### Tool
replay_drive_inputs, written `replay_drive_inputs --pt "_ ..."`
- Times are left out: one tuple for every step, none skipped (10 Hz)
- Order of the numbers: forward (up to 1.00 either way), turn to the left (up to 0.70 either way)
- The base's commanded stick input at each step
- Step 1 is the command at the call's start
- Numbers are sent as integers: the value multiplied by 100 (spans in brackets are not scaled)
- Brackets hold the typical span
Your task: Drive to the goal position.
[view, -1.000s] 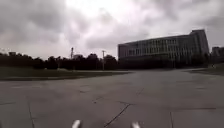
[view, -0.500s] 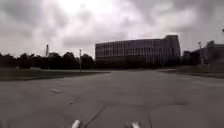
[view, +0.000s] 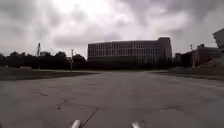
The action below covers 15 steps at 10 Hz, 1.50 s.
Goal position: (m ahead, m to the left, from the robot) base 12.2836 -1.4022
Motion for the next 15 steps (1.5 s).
replay_drive_inputs --pt "100 -3" --pt "100 -21" --pt "100 -4" --pt "100 0" --pt "100 -13" --pt "100 -11" --pt "100 0" --pt "100 0" --pt "100 0" --pt "100 -2" --pt "100 -13" --pt "100 -16" --pt "100 -6" --pt "100 -14" --pt "100 -17"
